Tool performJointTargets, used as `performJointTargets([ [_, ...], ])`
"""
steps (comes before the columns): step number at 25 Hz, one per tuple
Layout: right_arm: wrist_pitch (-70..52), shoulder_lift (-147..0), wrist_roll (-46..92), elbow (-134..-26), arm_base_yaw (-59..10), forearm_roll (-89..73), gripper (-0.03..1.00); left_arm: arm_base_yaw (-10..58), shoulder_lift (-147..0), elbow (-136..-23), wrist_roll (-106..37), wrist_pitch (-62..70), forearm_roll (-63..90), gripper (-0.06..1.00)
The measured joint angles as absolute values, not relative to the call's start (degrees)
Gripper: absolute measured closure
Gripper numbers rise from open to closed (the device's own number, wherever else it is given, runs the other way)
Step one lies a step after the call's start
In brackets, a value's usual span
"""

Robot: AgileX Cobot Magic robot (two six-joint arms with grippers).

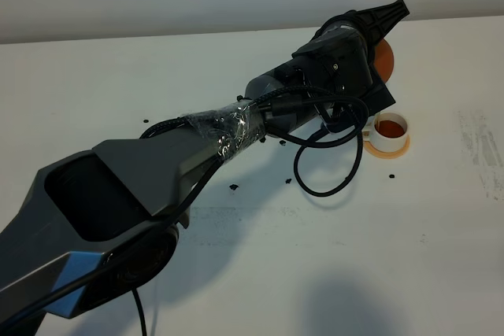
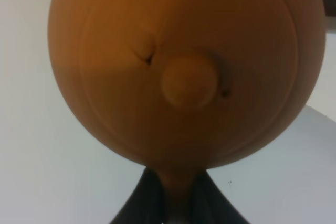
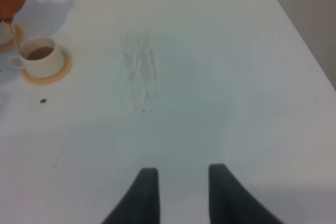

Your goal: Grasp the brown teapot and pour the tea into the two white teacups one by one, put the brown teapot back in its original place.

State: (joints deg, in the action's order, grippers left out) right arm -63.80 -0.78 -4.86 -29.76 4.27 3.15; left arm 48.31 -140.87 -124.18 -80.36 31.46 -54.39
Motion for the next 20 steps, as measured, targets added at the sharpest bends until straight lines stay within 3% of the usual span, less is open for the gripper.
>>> performJointTargets([
  [20, -63.8, -0.78, -4.86, -29.76, 4.27, 3.15, 0.74, 48.38, -140.87, -124.18, -81.77, 30.12, -54.74, 0.85],
])
